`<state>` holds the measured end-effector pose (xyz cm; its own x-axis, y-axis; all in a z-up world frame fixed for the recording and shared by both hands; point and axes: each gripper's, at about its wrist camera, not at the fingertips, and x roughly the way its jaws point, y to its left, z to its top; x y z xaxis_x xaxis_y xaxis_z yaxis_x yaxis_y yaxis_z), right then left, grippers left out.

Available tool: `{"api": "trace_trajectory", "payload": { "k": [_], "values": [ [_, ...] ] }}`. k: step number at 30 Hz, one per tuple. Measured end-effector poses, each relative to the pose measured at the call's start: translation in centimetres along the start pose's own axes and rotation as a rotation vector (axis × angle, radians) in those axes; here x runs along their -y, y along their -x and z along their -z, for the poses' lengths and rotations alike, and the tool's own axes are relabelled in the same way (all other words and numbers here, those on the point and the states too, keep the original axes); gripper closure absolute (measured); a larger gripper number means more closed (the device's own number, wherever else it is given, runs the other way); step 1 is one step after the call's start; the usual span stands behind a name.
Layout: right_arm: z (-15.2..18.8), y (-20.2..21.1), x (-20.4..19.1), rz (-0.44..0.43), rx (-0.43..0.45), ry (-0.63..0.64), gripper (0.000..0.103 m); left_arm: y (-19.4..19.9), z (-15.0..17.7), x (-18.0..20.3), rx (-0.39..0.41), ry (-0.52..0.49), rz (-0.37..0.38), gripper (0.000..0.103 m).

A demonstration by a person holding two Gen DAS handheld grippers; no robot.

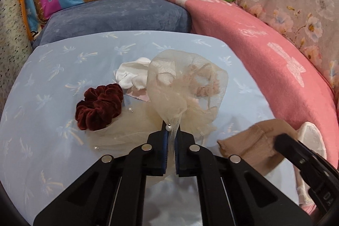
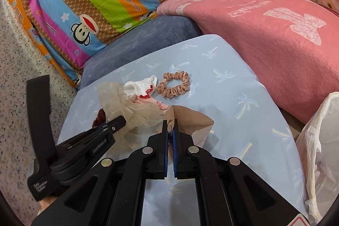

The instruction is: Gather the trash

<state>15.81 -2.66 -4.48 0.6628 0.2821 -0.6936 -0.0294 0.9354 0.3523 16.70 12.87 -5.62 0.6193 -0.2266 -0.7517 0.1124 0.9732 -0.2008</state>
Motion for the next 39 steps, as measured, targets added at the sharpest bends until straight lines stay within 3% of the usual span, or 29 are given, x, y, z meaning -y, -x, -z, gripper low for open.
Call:
{"api": "trace_trajectory", "payload": {
  "k": [22,39],
  "values": [
    [-0.1,10.7,0.8,-0.027,0.152,-0.009,0.100,9.9,-0.3,5.4,0.179,-0.076,0.093,0.099],
    [-0.4,17.9,6.0,0.027,0.258,-0.061,0.100,12.4,0.6,12.9,0.215,-0.183,0.189,0.099]
  ]
}}
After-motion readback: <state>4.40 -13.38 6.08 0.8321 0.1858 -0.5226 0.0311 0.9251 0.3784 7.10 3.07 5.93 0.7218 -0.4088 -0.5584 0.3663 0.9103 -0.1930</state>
